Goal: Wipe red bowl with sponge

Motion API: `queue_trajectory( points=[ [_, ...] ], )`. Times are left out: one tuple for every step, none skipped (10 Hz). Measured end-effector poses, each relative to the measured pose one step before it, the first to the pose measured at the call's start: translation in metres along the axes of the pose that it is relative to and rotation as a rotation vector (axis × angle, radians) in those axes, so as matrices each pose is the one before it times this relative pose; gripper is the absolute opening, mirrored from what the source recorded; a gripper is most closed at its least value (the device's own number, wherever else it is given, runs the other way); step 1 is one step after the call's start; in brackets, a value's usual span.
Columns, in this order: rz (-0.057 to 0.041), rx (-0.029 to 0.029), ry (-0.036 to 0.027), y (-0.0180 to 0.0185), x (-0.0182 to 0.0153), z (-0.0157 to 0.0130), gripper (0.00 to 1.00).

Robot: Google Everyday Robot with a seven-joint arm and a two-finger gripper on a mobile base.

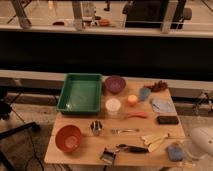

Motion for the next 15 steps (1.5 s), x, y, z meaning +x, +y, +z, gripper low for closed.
queue_trajectory(
  points=[
    [-0.00044,0.0003,0.00062,0.00006,0.0001,-0.00025,0.8],
    [0.00013,0.00028,0.00008,-0.00009,0.00004,-0.00009,0.8],
    [0.0,0.00031,0.0001,-0.00012,0.0,-0.00019,0.8],
    [0.00044,0.00026,0.00021,-0.00001,0.00015,-0.00048,0.8],
    [0.00018,-0.00052,-0.00013,0.00015,-0.00004,-0.00006,0.8],
    [0.00014,-0.00018,-0.00006,0.00007,0.00001,0.00004,0.8],
    [-0.00066,0.0003,0.00121,0.00052,0.00021,-0.0005,0.8],
    [0.00073,0.00157,0.00057,0.00078,0.0007,-0.00025,0.8],
    [-0.00639,0.01416,0.00042,0.00125,-0.00161,-0.00496,0.8],
    [-0.00852,0.00655,0.00047,0.00226,-0.00115,-0.00588,0.8],
    [-0.00829,0.02455,-0.00362,-0.00021,-0.00222,-0.01277,0.8],
    [-0.00422,0.01429,-0.00351,-0.00097,-0.00182,-0.00424,0.78],
    [-0.00456,0.01105,-0.00309,-0.00105,-0.00187,-0.00255,0.73],
    [-0.00231,0.00625,-0.00148,-0.00104,-0.00097,-0.00224,0.63],
    [0.00002,0.0026,-0.0018,-0.00014,-0.00045,-0.00098,0.51]
  ],
)
